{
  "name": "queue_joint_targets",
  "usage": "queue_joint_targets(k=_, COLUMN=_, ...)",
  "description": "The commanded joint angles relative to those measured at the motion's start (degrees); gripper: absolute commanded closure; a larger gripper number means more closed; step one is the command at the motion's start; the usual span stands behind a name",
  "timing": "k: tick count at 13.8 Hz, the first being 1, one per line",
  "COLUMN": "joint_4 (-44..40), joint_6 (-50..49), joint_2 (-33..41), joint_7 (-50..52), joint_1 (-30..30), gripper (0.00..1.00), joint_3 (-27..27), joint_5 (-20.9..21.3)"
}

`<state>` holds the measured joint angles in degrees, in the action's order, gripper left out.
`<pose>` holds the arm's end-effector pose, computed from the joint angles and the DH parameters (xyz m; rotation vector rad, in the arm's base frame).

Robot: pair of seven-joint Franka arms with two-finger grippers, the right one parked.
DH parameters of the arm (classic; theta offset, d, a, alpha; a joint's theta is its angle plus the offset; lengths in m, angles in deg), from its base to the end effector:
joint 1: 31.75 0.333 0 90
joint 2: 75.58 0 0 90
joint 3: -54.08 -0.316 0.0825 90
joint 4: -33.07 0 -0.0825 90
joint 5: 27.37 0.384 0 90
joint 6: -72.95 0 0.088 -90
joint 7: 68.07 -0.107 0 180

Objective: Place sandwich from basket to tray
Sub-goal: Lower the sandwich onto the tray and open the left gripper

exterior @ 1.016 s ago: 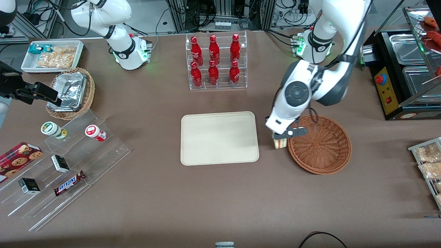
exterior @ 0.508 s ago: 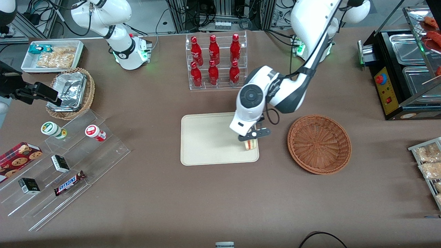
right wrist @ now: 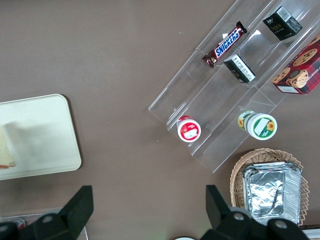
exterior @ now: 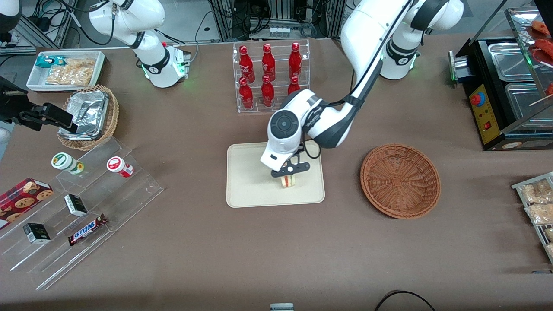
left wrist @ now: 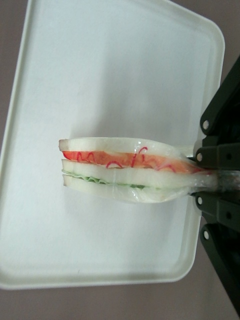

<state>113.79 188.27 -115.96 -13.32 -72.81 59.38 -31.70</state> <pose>0.4999 -0.5126 0.2793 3.1106 0.3139 -0.2523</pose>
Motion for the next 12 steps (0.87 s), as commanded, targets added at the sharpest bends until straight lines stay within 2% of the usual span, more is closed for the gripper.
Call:
queue_joint_targets(k=1, joint_4=-4.0, joint_6=-1.0, joint_2=-2.9, joint_7=0.7, joint_1=-1.5, gripper=0.91, joint_3=-0.1, joint_5=-0.6)
queue_joint_targets(k=12, joint_4=-3.8, joint_6=2.7, joint_2=-4.5, joint_7=-0.3, joint_1=-2.6, gripper=0.87, joint_3=-0.4, joint_5=0.3)
